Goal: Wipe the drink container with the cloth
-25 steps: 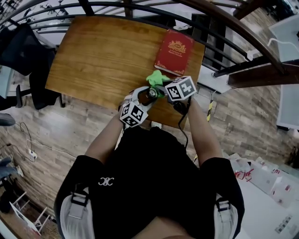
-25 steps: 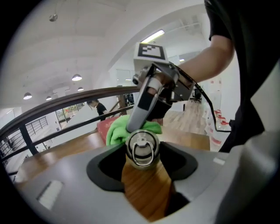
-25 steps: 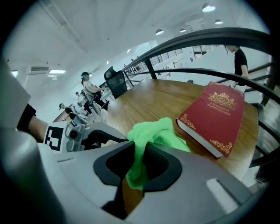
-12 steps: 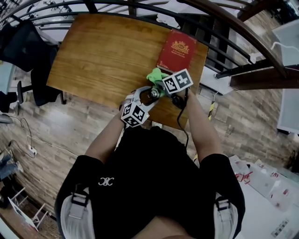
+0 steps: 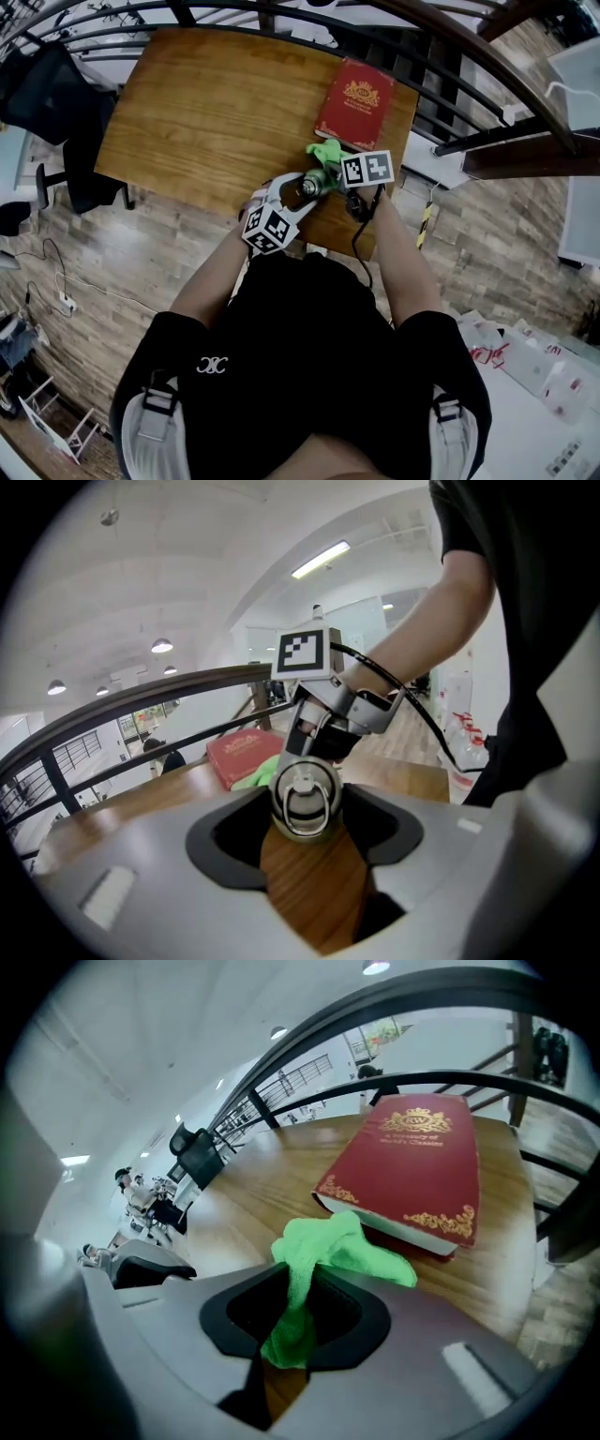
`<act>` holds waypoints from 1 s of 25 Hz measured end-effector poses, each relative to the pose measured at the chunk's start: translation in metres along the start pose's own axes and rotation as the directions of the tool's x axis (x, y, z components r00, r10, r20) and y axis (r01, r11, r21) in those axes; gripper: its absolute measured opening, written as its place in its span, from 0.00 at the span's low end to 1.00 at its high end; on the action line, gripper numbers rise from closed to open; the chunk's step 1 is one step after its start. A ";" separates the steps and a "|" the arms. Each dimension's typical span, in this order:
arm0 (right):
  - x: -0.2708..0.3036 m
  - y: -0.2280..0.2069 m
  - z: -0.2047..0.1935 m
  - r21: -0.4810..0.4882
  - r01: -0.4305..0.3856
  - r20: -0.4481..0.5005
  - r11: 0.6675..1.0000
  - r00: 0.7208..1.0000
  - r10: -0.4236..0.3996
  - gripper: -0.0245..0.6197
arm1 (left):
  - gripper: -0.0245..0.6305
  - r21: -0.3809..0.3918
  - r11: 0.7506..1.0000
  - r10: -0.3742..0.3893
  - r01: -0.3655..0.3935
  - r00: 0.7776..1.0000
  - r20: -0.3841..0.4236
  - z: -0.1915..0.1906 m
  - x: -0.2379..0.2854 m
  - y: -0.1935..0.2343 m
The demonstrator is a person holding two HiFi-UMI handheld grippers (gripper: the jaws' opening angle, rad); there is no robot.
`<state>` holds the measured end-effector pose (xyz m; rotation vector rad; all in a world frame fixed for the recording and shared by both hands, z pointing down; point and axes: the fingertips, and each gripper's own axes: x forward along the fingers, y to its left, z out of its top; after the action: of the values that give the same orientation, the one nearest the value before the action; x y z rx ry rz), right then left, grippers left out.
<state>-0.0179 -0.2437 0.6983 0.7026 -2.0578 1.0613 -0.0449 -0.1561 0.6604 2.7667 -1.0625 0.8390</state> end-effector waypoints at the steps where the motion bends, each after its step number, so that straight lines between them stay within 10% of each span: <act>1: 0.000 -0.004 -0.002 0.025 0.005 0.014 1.000 1.000 -0.006 0.13 | 0.49 0.003 1.000 -0.001 0.001 1.000 -0.001 0.000 0.000 0.000; 11: -0.009 -0.036 -0.039 0.283 0.047 0.120 0.958 0.989 -0.084 0.13 | 0.49 0.006 1.000 -0.015 0.015 1.000 -0.010 0.000 0.004 0.000; 25: -0.031 -0.005 -0.050 0.236 -0.028 0.184 0.971 0.983 -0.017 0.13 | 0.49 0.003 1.000 -0.014 0.014 1.000 -0.021 0.004 0.009 0.001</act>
<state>0.0215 -0.1992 0.6968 0.9474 -2.1079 1.3031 -0.0387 -0.1634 0.6611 2.7583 -1.0377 0.8673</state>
